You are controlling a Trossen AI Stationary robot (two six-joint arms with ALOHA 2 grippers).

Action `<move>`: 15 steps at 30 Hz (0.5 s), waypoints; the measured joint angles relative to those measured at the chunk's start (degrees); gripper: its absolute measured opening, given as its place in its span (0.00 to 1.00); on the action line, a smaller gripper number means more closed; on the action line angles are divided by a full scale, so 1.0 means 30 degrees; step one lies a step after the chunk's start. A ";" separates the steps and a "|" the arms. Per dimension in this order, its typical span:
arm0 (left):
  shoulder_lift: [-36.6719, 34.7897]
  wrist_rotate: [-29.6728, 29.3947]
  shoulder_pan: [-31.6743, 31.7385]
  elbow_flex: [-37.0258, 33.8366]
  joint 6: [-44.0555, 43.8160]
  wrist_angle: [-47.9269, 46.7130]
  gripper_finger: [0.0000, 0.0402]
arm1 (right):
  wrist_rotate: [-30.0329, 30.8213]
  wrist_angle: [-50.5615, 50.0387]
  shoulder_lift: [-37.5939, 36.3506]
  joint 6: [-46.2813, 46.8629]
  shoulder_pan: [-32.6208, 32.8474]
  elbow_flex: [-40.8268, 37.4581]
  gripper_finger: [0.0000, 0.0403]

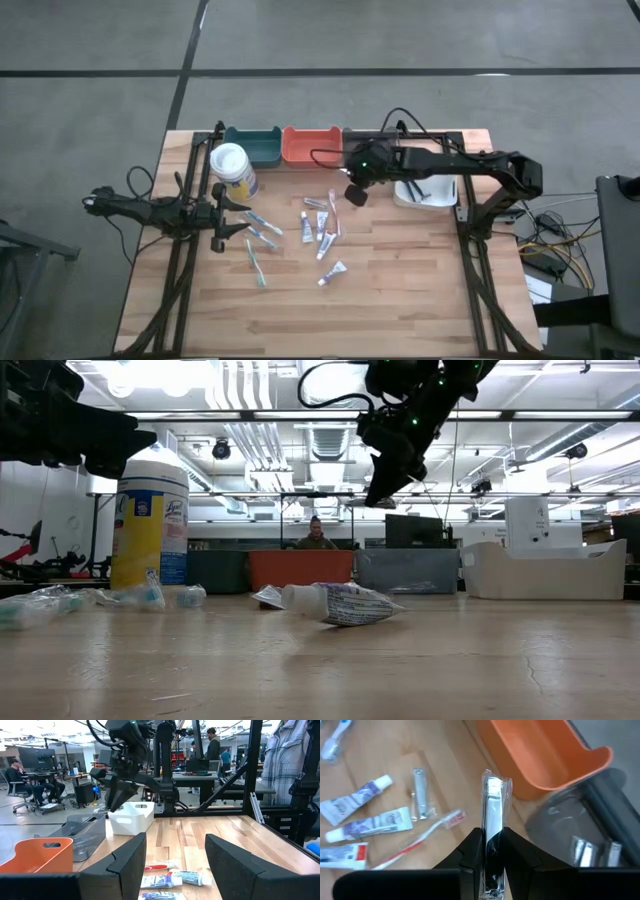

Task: Pick & Place Travel size toiletries
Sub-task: Put the right nail cutter into the black bin

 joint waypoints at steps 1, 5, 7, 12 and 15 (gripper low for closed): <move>0.0000 0.0000 0.0000 0.0000 0.0000 0.0001 0.52 | 0.0005 0.0199 -0.0173 -0.0158 -0.0253 -0.0219 0.13; 0.0000 0.0000 0.0004 0.0000 -0.0004 -0.0006 0.52 | 0.0007 0.1227 -0.0866 -0.0520 -0.1534 -0.1304 0.13; 0.0000 0.0000 0.0006 0.0000 0.0000 -0.0001 0.52 | 0.0000 0.1872 -0.1188 -0.0765 -0.2296 -0.1976 0.13; 0.0000 0.0000 0.0006 0.0000 0.0000 0.0001 0.52 | -0.0036 0.3408 -0.1716 -0.1554 -0.4292 -0.3166 0.13; 0.0000 0.0000 0.0004 0.0000 0.0000 0.0001 0.52 | -0.0044 0.4286 -0.1773 -0.2047 -0.5446 -0.3751 0.13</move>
